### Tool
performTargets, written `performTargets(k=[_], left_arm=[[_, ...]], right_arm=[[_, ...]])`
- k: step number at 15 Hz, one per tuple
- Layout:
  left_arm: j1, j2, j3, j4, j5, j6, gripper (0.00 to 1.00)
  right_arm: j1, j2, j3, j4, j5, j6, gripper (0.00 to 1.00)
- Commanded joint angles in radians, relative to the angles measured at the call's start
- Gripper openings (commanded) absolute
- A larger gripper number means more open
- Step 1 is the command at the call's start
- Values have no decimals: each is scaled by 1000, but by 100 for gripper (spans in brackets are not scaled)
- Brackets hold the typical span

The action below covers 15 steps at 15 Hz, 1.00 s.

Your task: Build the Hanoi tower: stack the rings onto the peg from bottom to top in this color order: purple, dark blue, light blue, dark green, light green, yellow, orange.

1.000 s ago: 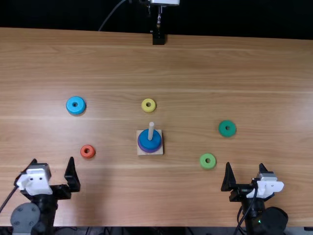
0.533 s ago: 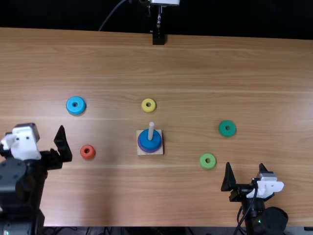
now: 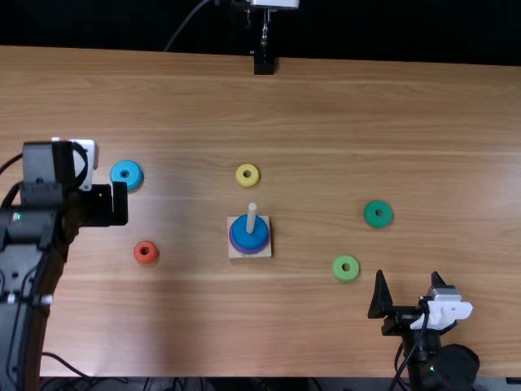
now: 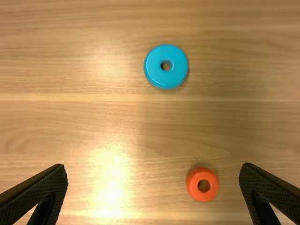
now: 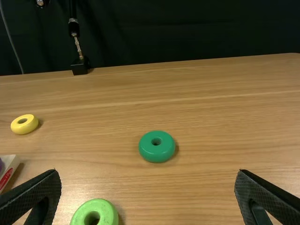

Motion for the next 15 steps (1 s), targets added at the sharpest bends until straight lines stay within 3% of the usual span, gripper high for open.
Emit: performTargets(k=[1, 8, 15], left_arm=[[5, 82, 74, -19, 8, 62, 100], [-30, 461, 272, -8, 11, 61, 100], [-67, 658, 410, -8, 11, 57, 100]], right_arm=[[-7, -13, -57, -64, 1, 1, 100], [-7, -13, -59, -64, 1, 1, 100], [-7, -13, -59, -64, 1, 1, 100]])
